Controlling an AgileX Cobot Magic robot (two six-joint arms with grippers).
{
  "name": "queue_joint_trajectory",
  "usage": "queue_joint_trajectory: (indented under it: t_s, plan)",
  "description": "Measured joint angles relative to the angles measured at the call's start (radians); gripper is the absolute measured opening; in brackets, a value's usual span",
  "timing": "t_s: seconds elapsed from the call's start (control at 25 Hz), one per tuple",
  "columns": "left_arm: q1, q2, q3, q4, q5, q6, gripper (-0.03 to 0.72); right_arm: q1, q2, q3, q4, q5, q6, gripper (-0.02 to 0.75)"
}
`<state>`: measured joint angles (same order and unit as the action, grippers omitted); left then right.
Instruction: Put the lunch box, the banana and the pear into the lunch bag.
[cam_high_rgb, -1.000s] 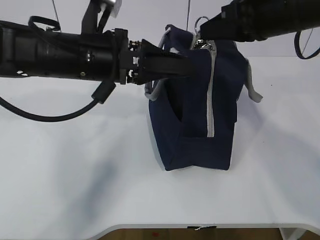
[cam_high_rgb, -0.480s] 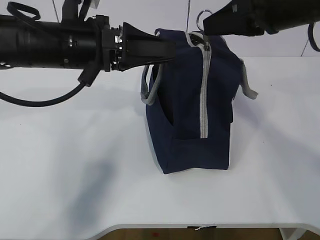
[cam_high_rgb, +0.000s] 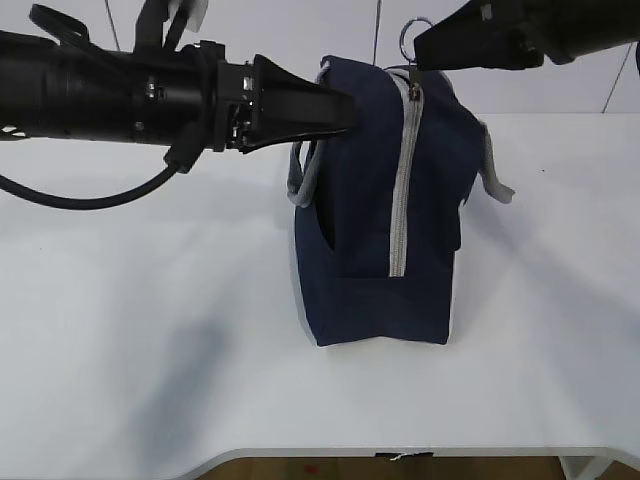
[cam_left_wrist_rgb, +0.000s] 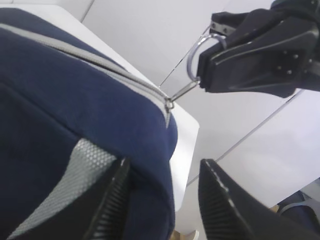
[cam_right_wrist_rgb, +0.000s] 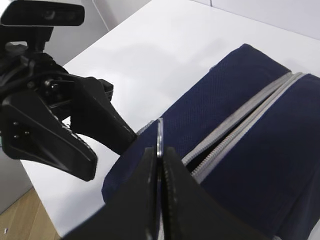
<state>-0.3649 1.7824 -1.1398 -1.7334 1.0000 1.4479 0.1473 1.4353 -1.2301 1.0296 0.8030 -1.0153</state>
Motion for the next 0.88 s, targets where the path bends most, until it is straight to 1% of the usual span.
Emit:
queue_joint_trajectory:
  t_s: [0.28,0.44,0.56,0.68,0.76,0.88]
  plan:
    - [0.0,0.0,0.0,0.003,-0.045,-0.092,0.407,0.0,0.0,0.0,-0.002,0.002,0.006,0.006]
    - [0.01,0.0,0.0,0.019,-0.06,-0.114,0.419,0.0,0.0,0.0,-0.002,0.002,0.006,0.006]
    - [0.069,0.0,0.0,0.053,-0.027,-0.116,0.42,0.0,0.0,0.0,-0.002,0.002,0.006,0.006]
    - [0.147,0.0,0.0,0.06,0.066,-0.116,0.409,0.0,0.0,0.0,-0.002,0.004,0.008,0.006]
    - [0.185,0.0,0.0,0.062,0.107,-0.114,0.404,0.0,0.0,0.0,-0.002,0.004,0.008,0.006]
    - [0.191,0.0,0.0,0.074,0.147,-0.104,0.403,0.0,0.0,0.0,-0.002,0.004,0.008,0.006]
